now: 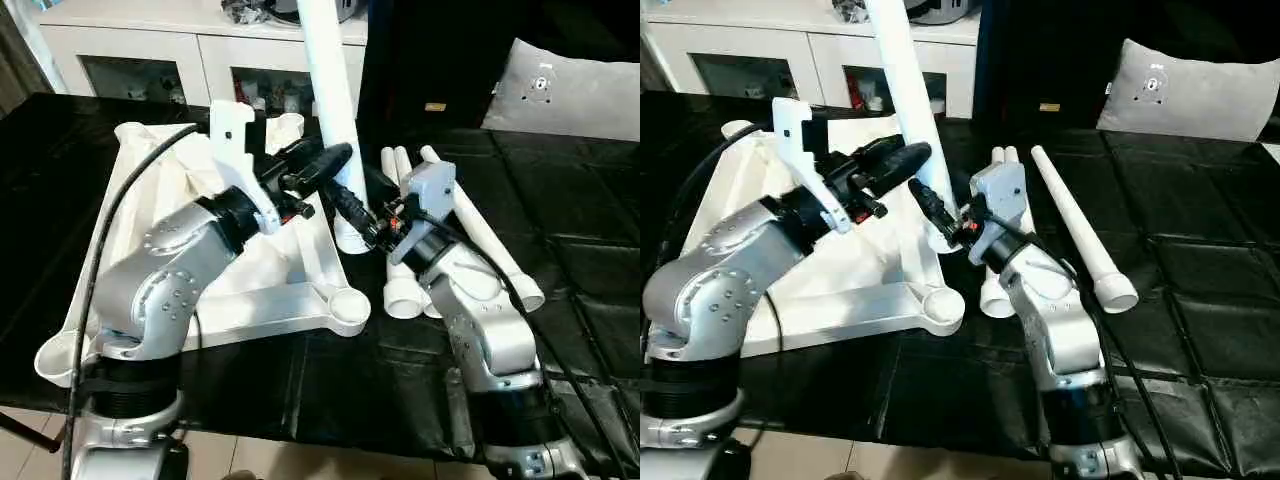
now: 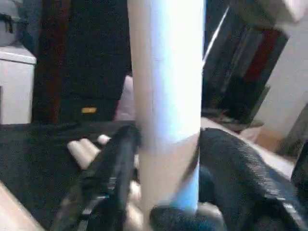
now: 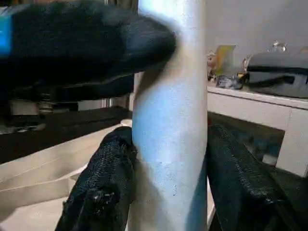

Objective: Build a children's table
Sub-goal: Pick table leg

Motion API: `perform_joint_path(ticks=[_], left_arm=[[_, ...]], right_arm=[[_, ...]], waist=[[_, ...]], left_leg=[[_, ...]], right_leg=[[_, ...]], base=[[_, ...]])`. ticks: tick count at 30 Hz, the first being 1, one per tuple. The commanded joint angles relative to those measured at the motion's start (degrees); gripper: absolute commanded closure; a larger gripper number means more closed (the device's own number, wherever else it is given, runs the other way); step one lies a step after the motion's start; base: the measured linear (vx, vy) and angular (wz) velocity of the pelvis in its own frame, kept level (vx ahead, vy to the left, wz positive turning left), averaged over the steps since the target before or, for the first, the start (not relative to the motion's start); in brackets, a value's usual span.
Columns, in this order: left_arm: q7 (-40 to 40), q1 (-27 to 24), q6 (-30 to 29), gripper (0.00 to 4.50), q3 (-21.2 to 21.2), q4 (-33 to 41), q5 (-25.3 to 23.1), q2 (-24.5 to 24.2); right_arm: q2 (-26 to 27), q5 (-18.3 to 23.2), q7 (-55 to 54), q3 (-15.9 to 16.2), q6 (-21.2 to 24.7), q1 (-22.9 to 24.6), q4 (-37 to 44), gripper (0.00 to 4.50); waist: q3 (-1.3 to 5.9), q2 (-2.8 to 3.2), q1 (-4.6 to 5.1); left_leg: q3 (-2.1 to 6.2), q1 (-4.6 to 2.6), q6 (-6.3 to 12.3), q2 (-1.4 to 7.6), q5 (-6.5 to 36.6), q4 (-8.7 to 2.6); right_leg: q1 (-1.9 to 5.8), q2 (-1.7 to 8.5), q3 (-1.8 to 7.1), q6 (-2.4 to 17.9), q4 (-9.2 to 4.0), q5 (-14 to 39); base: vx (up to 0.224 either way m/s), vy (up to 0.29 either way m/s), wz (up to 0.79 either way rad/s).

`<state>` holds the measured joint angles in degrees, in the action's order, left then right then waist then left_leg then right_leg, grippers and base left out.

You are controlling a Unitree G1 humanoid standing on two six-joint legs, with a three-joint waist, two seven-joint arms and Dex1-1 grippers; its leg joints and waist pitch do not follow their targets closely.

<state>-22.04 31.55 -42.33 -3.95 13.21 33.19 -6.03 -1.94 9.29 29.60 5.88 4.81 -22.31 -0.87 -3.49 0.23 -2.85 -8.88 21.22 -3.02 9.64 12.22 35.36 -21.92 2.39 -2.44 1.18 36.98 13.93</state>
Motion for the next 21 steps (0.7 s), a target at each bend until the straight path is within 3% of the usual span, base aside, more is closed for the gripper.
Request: perform_joint_path(ticks=[1, 4, 5, 8, 21], left_arm=[[1.7, 0.9, -0.4, 1.78, -1.1, -1.0, 2.6, 1.8], [1.4, 1.0, -0.1, 1.64, -1.6, -1.5, 2.8, 1.8], [1.2, 0.8, -0.1, 2.10, -1.3, -1.4, 2.6, 1.6], [0.6, 0.4, -0.4, 2.24, -0.9, -1.0, 2.5, 1.5], [1.3, -0.5, 0.1, 2.24, -0.9, -0.5, 3.3, 2.3]], right_arm=[[0.3, -1.2, -0.1, 2.1, -1.8, -0.1, 0.2, 2.64], [0.4, -2.2, -0.5, 2.8, -2.7, -0.1, -0.2, 2.64], [0.5, -2.3, -0.5, 3.0, -2.8, -0.2, -0.4, 2.64], [0.9, -2.5, -0.8, 3.2, -3.4, -0.2, -0.9, 2.64], [1.2, -2.5, -2.1, 3.2, -4.2, -0.5, -1.9, 2.64]], waist=[[3.68, 0.17, 0.20], [3.63, 0.16, 0.41], [3.60, 0.23, 0.52], [3.62, 0.25, 0.78], [3.67, 0.25, 0.86]], left_leg=[[0.73, -0.09, 0.35, 2.91, 2.0, -3.94], [0.80, -0.12, 0.85, 2.92, 2.8, -4.01], [0.82, -0.09, 0.94, 2.93, 3.0, -4.05], [0.82, -0.07, 1.22, 2.92, 2.7, -4.00], [0.80, -0.11, 1.57, 2.98, 2.2, -3.91]], right_leg=[[3.56, 5.04, 3.31, 12.7, -4.05, -6.2], [3.52, 5.02, 3.30, 12.4, -4.19, -5.0], [3.50, 4.99, 3.29, 12.2, -4.22, -4.3], [3.50, 4.99, 3.31, 12.3, -4.21, -4.8], [3.52, 4.99, 3.34, 12.6, -4.05, -6.0]], base=[[0.000, 0.000, 0.00], [0.000, 0.000, 0.00], [0.000, 0.000, 0.00], [0.000, 0.000, 0.00], [0.000, 0.000, 0.00]])
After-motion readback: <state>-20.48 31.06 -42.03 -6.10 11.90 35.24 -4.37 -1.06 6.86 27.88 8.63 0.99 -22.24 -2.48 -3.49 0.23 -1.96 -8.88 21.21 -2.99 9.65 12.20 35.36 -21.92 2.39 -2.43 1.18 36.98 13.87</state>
